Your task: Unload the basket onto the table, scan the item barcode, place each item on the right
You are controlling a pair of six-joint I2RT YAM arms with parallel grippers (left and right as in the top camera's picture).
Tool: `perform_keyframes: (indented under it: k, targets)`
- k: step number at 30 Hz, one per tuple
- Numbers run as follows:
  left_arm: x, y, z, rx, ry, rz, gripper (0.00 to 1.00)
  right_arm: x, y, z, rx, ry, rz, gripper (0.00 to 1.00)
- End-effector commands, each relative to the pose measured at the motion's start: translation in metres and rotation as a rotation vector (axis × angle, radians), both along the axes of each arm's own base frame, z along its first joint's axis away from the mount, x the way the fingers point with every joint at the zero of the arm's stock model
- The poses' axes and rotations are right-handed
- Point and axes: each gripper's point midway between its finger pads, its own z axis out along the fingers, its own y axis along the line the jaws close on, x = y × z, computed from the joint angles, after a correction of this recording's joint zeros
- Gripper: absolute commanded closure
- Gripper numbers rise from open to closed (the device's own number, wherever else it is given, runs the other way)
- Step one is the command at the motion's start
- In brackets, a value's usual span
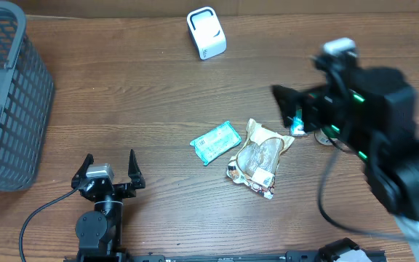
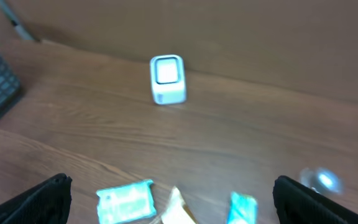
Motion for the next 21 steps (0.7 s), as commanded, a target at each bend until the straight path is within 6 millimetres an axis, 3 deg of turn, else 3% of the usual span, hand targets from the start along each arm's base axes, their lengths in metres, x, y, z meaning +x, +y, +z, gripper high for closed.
perform_keyframes:
  k: [1,7,18,21]
  targets:
    - [0.0,-0.002,0.0,0.013,-0.004,-0.011,0.0,-0.025,-0.037,0.012,0.008,-0.04,-0.096,0.0]
    - [0.0,-0.002,0.0,0.013,-0.004,-0.01,0.0,-0.063,-0.076,-0.016,0.017,-0.082,-0.209,0.0]
    - [0.0,-0.002,0.0,0.013,-0.004,-0.01,0.0,-0.104,-0.091,-0.123,0.069,-0.205,-0.246,0.0]
    - [0.0,-0.002,0.0,0.013,-0.004,-0.01,0.0,-0.104,-0.095,-0.123,0.092,-0.312,-0.261,0.0]
